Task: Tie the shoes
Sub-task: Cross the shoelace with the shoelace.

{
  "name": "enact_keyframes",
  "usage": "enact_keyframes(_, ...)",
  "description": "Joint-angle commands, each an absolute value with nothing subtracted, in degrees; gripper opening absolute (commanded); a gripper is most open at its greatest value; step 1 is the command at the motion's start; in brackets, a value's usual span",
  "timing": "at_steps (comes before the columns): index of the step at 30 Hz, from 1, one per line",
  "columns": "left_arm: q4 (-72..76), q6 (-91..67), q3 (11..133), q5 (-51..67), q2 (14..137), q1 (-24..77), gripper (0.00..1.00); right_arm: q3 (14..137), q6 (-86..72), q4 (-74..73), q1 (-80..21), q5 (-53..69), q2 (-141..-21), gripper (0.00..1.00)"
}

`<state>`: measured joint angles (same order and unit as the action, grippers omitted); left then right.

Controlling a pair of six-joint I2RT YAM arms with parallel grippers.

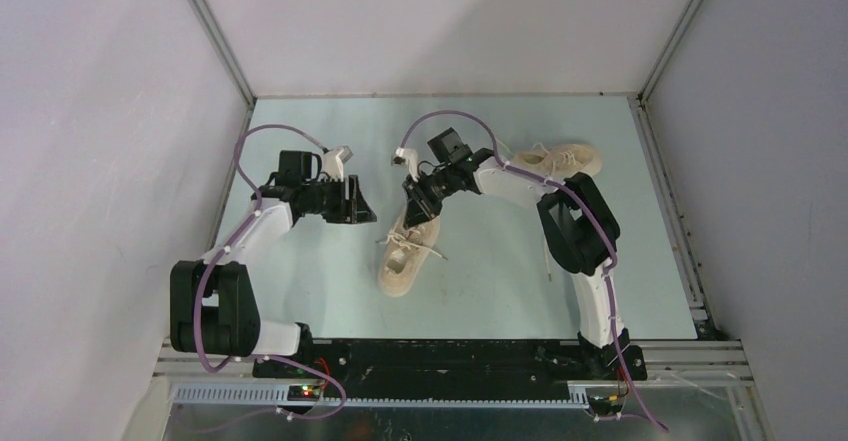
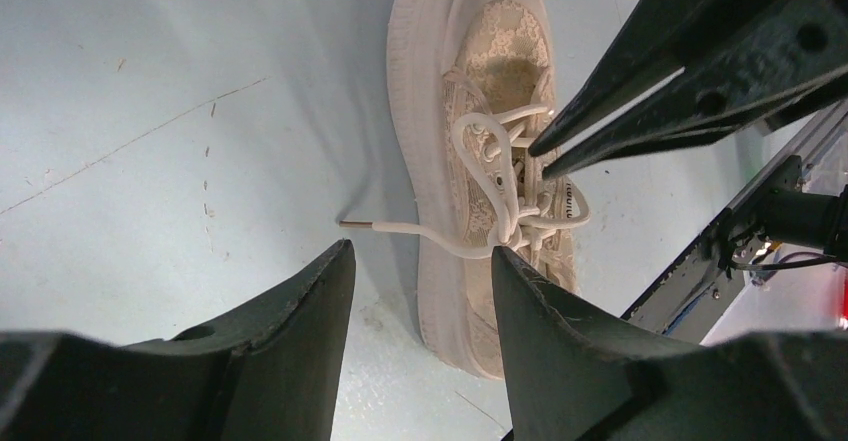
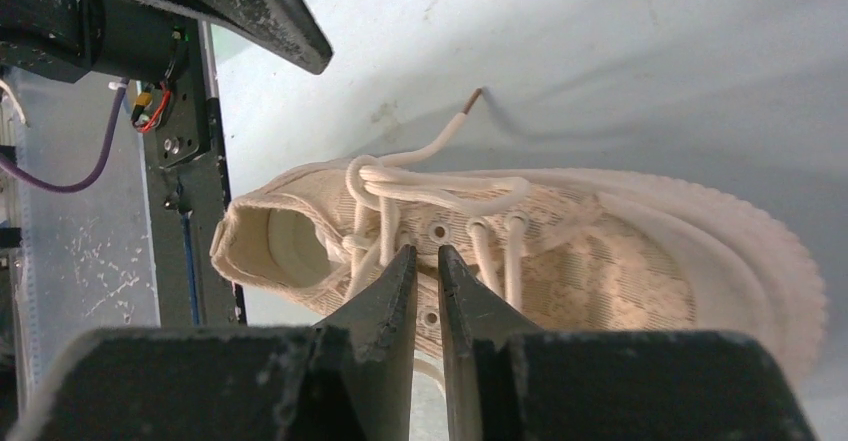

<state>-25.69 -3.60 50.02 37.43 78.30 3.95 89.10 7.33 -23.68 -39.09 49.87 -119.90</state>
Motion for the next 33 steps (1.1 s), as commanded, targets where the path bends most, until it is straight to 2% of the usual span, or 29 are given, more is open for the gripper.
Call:
enact_keyframes(1, -24.37, -4.19, 49.41, 37.36, 76.43, 3.52, 0.59, 91.95, 7.51, -22.72, -38.73, 49.25, -120.39, 0.16)
enact_keyframes(16, -24.39, -4.22, 49.2, 37.25, 75.91, 3.56, 0.59, 93.75, 11.64, -25.74, -42.11, 46.56, -122.51, 0.17)
enact_keyframes(33, -23.97, -4.22, 48.78, 37.41, 75.99, 3.54, 0.59, 91.93, 11.77, -25.36, -42.0, 54.82, -120.62, 0.18)
